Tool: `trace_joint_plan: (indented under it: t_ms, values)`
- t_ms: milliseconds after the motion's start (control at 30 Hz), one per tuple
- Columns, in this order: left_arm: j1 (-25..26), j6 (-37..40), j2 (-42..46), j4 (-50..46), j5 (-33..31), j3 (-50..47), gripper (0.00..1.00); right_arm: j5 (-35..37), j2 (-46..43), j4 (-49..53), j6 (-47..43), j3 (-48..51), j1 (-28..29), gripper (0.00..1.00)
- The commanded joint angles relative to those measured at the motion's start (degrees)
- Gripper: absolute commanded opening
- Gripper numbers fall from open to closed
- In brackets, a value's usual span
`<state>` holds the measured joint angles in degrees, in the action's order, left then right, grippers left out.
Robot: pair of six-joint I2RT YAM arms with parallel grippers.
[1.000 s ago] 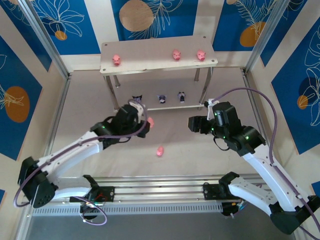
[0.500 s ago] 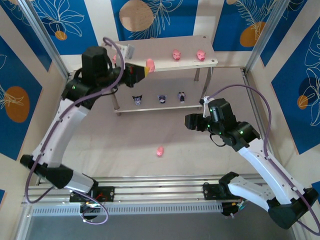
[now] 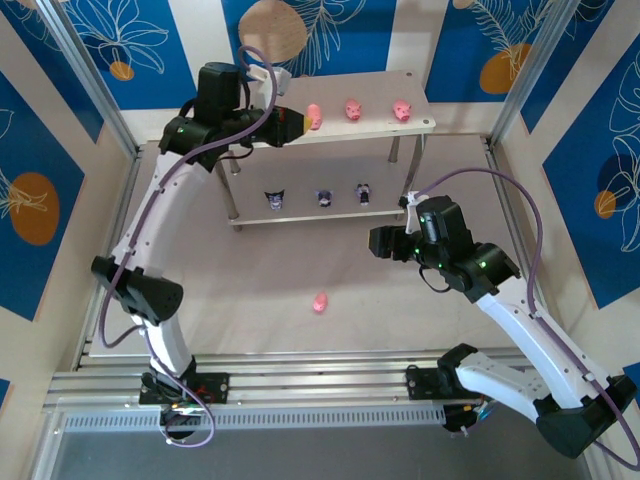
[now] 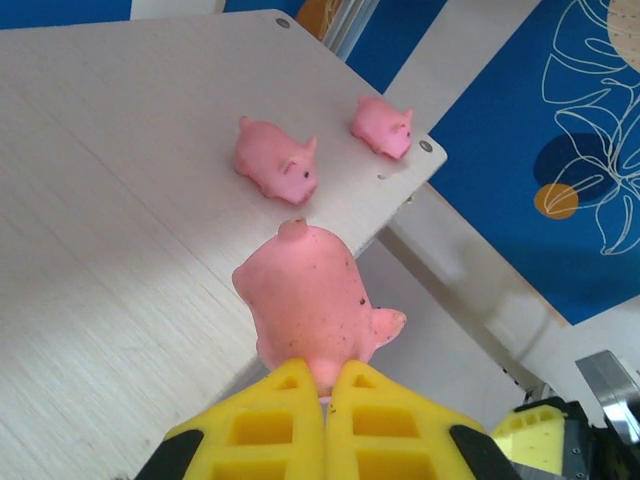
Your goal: Place and organize the plastic toys onto the shelf
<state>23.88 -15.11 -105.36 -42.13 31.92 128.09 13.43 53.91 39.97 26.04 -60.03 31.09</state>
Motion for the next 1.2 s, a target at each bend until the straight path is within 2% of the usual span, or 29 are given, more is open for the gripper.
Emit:
trace_joint_plan:
  t_ms: [0,300,933,1167]
  values:
    - [-1.03,1.29,-1.71,-1.90,-0.07,4.95,0.00,-0.78,0.14,-0.77,-0.77,-1.41,0.17,0.70]
    - [-1.61,1.93,-5.35,-4.45,-3.16,7.76,0.00,-1.26,0.60,-1.77,-0.70,-0.79,-0.14,0.70]
    - [-2.52,0.29,-9.65,-4.10,-4.06,9.85,0.02,-1.48,0.23,-1.91,-1.16,0.09,-0.59,0.70]
    - [-2.53,0.14,-10.36,-4.10,-5.51,10.72,0.09,-1.57,-0.03,-1.93,-1.43,0.18,-1.04,0.70]
